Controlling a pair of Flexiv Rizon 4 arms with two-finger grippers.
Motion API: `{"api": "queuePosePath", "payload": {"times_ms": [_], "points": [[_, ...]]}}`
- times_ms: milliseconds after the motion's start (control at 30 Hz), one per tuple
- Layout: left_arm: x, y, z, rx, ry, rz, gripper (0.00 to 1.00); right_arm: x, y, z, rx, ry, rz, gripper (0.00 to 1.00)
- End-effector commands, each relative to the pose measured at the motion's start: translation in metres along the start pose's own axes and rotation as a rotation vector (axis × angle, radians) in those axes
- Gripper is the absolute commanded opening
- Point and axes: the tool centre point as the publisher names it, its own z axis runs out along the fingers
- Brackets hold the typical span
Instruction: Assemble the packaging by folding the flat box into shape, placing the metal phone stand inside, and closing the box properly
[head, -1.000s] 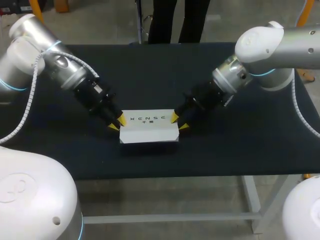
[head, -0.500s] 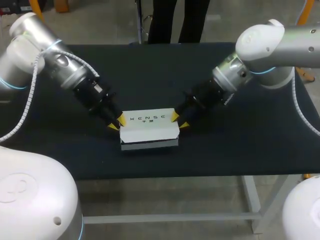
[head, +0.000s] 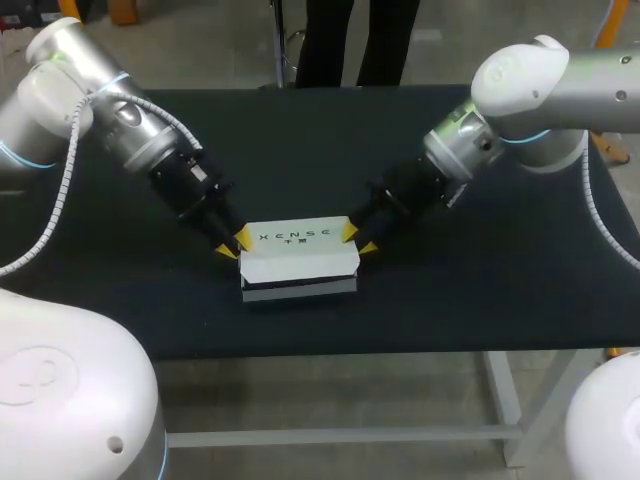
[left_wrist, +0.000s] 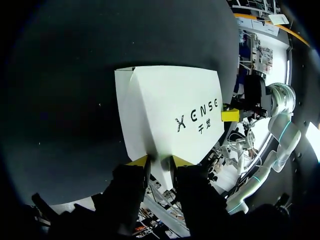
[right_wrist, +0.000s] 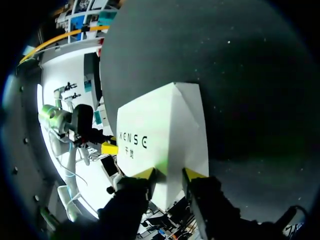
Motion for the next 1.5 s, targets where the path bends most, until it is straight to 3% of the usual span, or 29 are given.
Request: {"api": "queuePosePath", "payload": {"times_ms": [33,967,1100,1367,1500], "points": [[0.001,-0.005,0.0,-0.015,0.0,-0.003,0.29,0.002,0.002,0.001,0.012,0.0,0.002,0.39],[0.011,-0.012,-0.007,-0.157,0.003,-0.036,0.27,0.013,0.004,-0.006,0.064,0.012,0.028,0.4],[0.01,-0.013,-0.008,-0.165,0.011,-0.039,0.35,0.011,0.005,-0.007,0.08,0.027,0.034,0.41],[0.01,-0.017,-0.013,-0.192,0.025,-0.037,0.36,0.01,0.007,-0.01,0.103,0.045,0.038,0.45],[0.011,-0.017,-0.015,-0.194,0.023,-0.041,0.37,0.01,0.007,-0.01,0.103,0.045,0.038,0.42]]}}
